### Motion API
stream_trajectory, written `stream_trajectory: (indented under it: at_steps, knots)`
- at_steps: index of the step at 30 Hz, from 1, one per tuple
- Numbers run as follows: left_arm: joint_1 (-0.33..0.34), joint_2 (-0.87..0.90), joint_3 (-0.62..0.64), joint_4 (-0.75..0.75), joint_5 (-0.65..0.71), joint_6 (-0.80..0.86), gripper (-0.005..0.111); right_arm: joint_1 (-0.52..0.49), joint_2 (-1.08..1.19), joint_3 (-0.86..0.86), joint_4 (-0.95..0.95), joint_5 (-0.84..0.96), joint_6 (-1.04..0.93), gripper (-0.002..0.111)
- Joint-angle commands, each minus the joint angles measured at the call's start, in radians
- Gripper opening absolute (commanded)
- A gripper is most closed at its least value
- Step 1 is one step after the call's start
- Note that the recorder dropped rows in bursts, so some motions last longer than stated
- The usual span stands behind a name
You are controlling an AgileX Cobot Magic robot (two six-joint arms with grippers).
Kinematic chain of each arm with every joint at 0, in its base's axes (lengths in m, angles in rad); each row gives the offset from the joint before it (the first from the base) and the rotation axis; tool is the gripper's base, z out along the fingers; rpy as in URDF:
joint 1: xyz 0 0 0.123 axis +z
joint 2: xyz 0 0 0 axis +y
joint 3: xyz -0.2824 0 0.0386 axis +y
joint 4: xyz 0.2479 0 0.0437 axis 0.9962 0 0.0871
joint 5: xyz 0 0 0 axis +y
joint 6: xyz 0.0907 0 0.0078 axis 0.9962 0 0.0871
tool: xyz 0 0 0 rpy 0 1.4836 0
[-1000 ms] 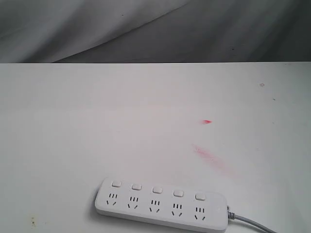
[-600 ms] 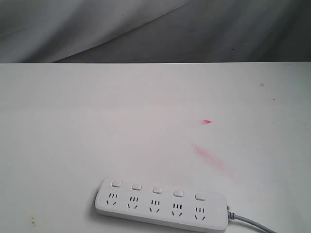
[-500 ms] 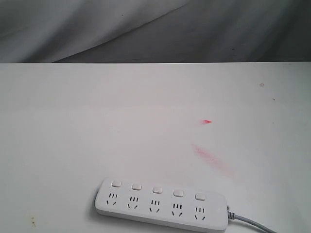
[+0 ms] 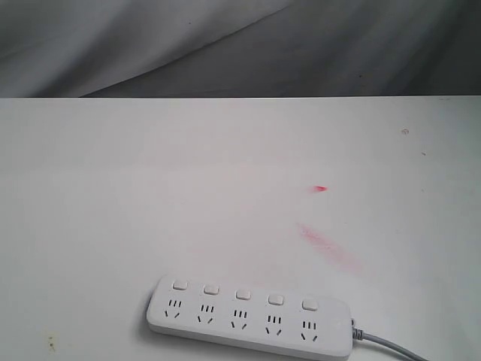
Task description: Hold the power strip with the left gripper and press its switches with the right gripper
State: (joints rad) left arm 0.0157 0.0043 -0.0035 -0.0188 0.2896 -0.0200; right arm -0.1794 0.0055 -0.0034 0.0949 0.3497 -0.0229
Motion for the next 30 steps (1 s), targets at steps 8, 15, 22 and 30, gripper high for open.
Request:
stream_trajectory:
  at_steps: [8,15,22,30]
  knots:
    - [-0.008,-0.004,0.003,0.068,-0.005,-0.003,0.001,-0.010,-0.006,0.003,-0.007,0.003,-0.002,0.000]
    - [-0.026,-0.004,0.003,0.065,-0.005,0.000,0.001,-0.010,-0.006,0.003,-0.007,0.003,-0.002,0.000]
    - [-0.026,-0.004,-0.095,-0.054,0.007,0.020,0.001,-0.010,-0.006,0.003,-0.007,0.003,-0.002,0.000]
    - [-0.026,0.176,-0.375,-0.054,0.053,0.083,0.001,-0.010,-0.006,0.003,-0.007,0.003,-0.002,0.000]
